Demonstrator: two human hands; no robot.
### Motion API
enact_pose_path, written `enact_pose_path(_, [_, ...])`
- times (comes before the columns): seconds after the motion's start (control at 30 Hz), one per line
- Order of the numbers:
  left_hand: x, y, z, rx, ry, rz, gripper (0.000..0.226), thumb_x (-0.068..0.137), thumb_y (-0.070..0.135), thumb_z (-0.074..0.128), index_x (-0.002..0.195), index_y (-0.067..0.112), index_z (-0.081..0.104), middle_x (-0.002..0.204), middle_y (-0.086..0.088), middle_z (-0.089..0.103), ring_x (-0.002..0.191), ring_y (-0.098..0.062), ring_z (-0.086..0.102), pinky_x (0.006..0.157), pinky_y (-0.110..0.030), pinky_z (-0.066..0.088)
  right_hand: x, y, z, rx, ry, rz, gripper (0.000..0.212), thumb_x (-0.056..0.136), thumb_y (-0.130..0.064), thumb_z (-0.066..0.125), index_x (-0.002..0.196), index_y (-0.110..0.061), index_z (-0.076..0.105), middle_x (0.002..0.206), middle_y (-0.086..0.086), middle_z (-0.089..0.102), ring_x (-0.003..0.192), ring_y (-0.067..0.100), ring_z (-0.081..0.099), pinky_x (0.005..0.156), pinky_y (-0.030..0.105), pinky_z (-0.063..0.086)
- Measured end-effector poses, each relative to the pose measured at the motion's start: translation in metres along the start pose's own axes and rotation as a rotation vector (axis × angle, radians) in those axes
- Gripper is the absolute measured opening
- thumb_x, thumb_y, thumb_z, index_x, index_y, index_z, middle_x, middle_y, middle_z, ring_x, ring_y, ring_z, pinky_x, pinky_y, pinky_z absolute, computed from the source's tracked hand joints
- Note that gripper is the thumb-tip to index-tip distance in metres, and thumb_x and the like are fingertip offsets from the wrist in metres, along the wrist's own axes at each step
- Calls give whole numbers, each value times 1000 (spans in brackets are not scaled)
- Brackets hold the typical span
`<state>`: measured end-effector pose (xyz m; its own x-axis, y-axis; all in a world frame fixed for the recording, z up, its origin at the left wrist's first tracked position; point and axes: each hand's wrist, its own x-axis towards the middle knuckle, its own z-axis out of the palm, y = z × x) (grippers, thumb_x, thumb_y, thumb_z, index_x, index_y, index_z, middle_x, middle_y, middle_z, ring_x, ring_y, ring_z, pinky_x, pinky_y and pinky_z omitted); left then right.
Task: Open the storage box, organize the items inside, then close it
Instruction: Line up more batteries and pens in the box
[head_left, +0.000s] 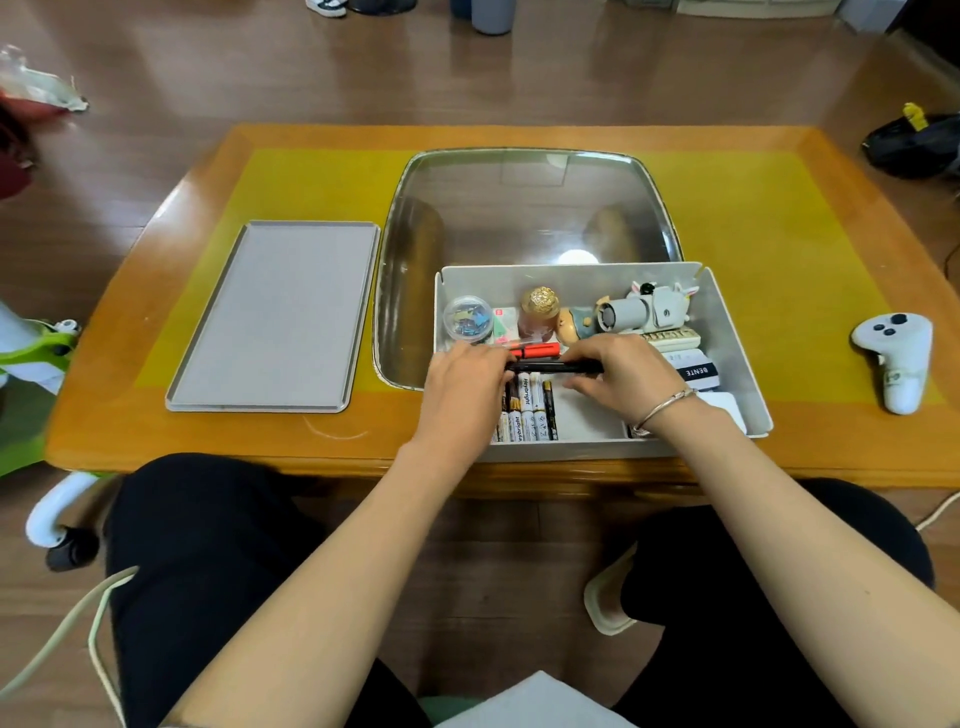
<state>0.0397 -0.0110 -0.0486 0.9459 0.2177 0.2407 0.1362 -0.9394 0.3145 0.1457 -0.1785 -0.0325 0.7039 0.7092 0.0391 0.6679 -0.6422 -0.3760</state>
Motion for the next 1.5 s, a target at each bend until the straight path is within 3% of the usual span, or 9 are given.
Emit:
enact_pose_path(0.23, [8,-8,-9,-26,-37,-50,15,94,25,57,104,14,58,105,-7,64,95,-23,50,82,-36,43,5,6,3,9,-1,-26,29,85,-26,67,111,-15,69,105,6,71,96,23,64,87,34,50])
enact_pose_path(0.4, [9,-7,-12,-94,-42,-80,17,88,13,65,101,14,54,112,-5,62,99,-19,50,85,-34,45,6,11,10,91,-62,47,22,88,-26,63,107,-19,72,100,2,72,78,9,53,73,21,37])
enact_pose_path(0.5, [7,-6,-12,-96,-14,-87,16,87,12,65,97,15,53,109,-4,62,97,-17,49,80,-30,42,9,12,12,98,-74,63,19,84,-23,68,102,-19,73,94,4,71,82,11,54,73,21,37])
enact_pose_path(0.63, [7,-2,-7,82,-101,-64,36,87,28,68,117,16,52,124,-3,54,110,-20,45,90,-32,39,16,8,12,61,-5,75,17,84,-23,68,99,-17,74,94,6,71,87,23,63,79,28,47])
enact_pose_path(0.8, [4,11,-2,49,-274,-5,61,91,56,49,136,15,42,141,-5,44,129,-24,39,102,-41,35,27,-3,16,-37,53,16,18,83,-23,69,98,-15,74,97,8,70,93,26,61,82,33,47])
enact_pose_path(1.0, [5,11,4,49,-631,-157,81,91,70,25,151,15,23,160,-4,13,147,-23,11,113,-50,21,35,-8,29,-79,-20,99,19,82,-17,68,100,-11,69,101,10,66,96,26,58,86,33,45])
enact_pose_path(1.13, [5,13,7,50,-633,-157,80,92,70,21,152,17,19,161,-2,9,148,-23,6,114,-50,17,34,-5,31,-84,7,135,20,83,-17,68,102,-11,67,99,11,65,93,27,59,82,34,46])
enact_pose_path(1.3, [1,11,8,40,-592,-144,75,93,67,22,150,19,25,160,-2,14,145,-27,18,112,-52,21,39,-6,33,-120,7,135,21,84,-19,66,103,-10,67,101,13,63,94,29,59,78,33,46])
enact_pose_path(1.5, [4,10,11,32,-641,-165,81,91,70,20,154,19,14,162,-4,1,148,-23,3,116,-51,11,38,-3,31,-97,-20,129,21,84,-15,65,105,-8,66,104,14,63,99,30,57,84,34,44])
